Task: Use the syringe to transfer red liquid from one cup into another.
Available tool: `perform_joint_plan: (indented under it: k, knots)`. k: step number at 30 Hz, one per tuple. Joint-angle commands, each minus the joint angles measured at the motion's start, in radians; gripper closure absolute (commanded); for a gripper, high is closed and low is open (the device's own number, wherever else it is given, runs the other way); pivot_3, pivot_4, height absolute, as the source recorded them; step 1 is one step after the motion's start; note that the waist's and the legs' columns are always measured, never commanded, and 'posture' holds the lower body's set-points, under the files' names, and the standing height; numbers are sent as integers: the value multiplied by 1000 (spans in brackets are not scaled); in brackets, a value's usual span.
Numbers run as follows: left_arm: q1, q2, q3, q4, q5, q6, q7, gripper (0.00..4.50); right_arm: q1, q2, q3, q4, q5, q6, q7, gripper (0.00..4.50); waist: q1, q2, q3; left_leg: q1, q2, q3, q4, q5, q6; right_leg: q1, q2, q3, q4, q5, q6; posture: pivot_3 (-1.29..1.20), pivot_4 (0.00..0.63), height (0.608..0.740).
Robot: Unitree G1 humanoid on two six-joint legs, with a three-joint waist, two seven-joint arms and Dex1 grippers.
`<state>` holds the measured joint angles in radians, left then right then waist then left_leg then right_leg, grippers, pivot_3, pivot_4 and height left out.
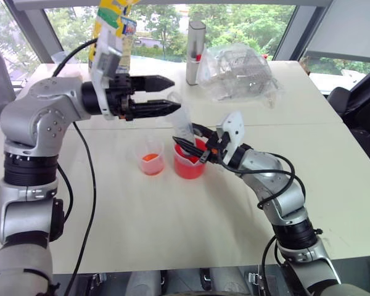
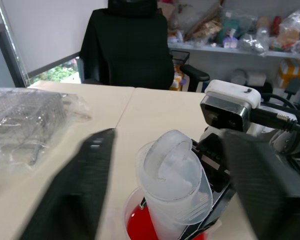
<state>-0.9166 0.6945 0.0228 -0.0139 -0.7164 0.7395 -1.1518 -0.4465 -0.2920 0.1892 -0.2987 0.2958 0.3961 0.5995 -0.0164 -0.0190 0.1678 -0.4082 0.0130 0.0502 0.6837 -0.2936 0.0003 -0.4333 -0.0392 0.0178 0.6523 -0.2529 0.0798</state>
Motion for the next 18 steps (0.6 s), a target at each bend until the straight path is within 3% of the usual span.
perform_joint_plan:
  k: [1, 3, 4, 18]
  knots:
    - [1, 12, 8, -21, -11, 12, -26, 3359, -12, 3, -9, -37, 3, -17, 2, 2952, 0, 0, 0, 0, 0, 0, 0, 0, 0, 0, 0, 0, 0, 0, 0, 0, 150, 740]
    - [9, 17, 3, -29, -10, 14, -37, 4357, -15, 3, -10, -39, 5, -13, 3, 2952, 0, 0, 0, 0, 0, 0, 0, 0, 0, 0, 0, 0, 0, 0, 0, 0, 150, 740]
    - [13, 20, -1, -33, -8, 13, -43, 4436, -17, 3, -10, -40, 6, -11, 3, 2952, 0, 0, 0, 0, 0, 0, 0, 0, 0, 0, 0, 0, 0, 0, 0, 0, 150, 740]
    - [-10, -2, -8, -37, 43, -22, -31, 4436, -40, 5, -26, -48, 25, 29, 8, 2952, 1, 0, 0, 0, 0, 0, 0, 0, 0, 0, 0, 0, 0, 0, 0, 0, 150, 740]
